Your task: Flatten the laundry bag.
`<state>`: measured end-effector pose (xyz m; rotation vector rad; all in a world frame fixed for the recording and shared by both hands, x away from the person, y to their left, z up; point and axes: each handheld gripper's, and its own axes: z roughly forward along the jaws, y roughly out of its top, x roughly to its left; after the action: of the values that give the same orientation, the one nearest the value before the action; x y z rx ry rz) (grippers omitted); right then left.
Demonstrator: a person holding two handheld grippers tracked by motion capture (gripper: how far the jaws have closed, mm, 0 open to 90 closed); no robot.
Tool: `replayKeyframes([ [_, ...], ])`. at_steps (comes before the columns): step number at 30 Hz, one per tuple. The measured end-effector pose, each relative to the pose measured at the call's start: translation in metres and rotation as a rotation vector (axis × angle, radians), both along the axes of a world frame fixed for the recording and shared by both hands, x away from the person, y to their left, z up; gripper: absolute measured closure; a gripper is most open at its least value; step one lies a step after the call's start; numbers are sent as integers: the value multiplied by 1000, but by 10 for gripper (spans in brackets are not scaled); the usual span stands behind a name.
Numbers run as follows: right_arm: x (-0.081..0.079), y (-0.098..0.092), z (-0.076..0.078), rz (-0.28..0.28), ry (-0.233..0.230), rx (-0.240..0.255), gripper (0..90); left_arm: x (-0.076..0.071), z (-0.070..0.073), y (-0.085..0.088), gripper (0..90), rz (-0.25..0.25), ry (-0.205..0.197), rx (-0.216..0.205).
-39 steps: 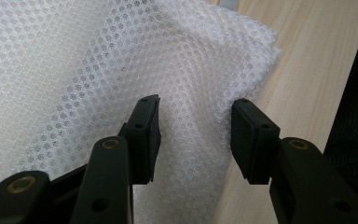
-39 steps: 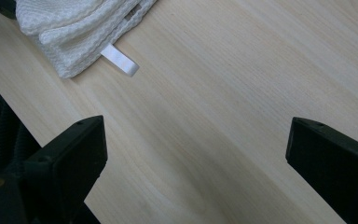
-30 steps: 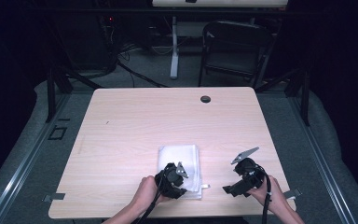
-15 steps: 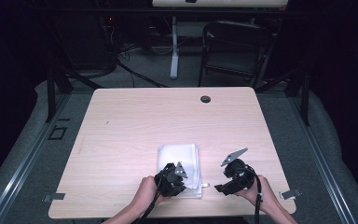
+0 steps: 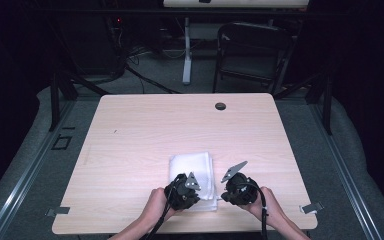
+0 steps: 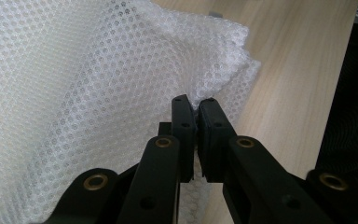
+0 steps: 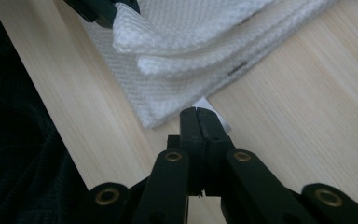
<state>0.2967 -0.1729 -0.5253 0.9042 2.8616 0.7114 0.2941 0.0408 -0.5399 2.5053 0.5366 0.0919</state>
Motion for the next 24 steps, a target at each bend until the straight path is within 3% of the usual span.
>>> replayKeyframes([
  [9, 8, 25, -13, 48, -30, 15, 900, -1, 3, 2, 862, -3, -8, -5],
  [10, 7, 28, -16, 20, -37, 46, 900, -1, 3, 3, 862, 3, -5, -11],
  [12, 12, 30, -18, 49, -20, 18, 900, -1, 4, 3, 863, 13, -9, -22],
  [13, 11, 32, -23, 14, -24, 44, 900, 0, 4, 4, 863, 11, -12, -19],
  [17, 13, 31, -26, 28, -8, 19, 900, -1, 5, 5, 863, 18, -15, -14],
  [19, 12, 31, -29, 2, -8, 46, 900, -1, 6, 5, 864, 19, -23, -9],
  [24, 12, 32, -31, 3, 1, 50, 900, -3, 9, 8, 866, 41, -58, -18],
])
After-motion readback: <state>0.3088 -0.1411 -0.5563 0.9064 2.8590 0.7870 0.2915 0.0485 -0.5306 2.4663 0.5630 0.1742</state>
